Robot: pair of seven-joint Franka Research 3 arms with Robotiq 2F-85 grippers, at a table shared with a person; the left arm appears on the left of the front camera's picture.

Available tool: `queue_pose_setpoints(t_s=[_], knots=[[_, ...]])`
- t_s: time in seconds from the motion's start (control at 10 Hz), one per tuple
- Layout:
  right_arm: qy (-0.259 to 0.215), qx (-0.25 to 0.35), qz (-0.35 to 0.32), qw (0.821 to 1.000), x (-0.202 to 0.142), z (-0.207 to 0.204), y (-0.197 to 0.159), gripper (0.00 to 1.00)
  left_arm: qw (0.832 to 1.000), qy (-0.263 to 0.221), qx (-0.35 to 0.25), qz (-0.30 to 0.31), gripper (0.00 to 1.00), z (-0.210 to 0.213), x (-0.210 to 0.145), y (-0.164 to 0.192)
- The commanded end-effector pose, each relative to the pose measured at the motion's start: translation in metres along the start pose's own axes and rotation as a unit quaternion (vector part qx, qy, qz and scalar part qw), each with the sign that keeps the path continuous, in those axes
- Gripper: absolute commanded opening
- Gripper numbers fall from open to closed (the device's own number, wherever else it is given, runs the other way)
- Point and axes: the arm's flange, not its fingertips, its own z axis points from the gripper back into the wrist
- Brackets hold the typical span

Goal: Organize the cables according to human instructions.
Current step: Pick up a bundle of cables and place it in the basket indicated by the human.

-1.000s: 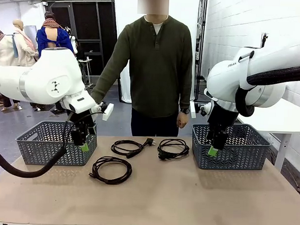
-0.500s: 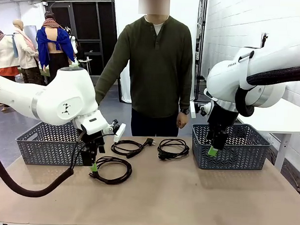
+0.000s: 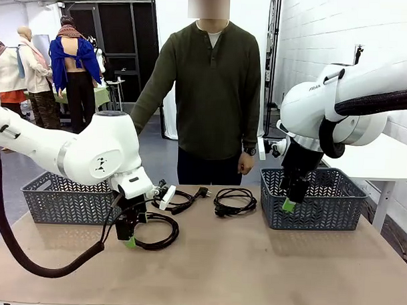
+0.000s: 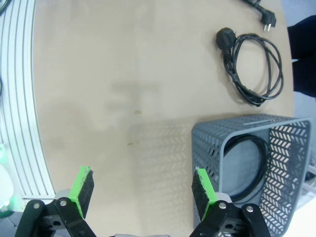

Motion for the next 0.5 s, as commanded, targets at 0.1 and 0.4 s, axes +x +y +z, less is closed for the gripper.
queue_pose_setpoints(t_s=[0.1, 0.4], knots=[[0.003, -0.001, -0.005, 1.000, 0.002, 0.000, -0.002, 1.00, 1.000, 0.015, -0.005, 0.002, 1.00, -0.016, 0.000, 0.008], [0.003, -0.001, -0.005, 1.000, 0.002, 0.000, -0.002, 1.00, 1.000, 0.012, -0.008, -0.011, 1.00, -0.031, -0.005, 0.018]])
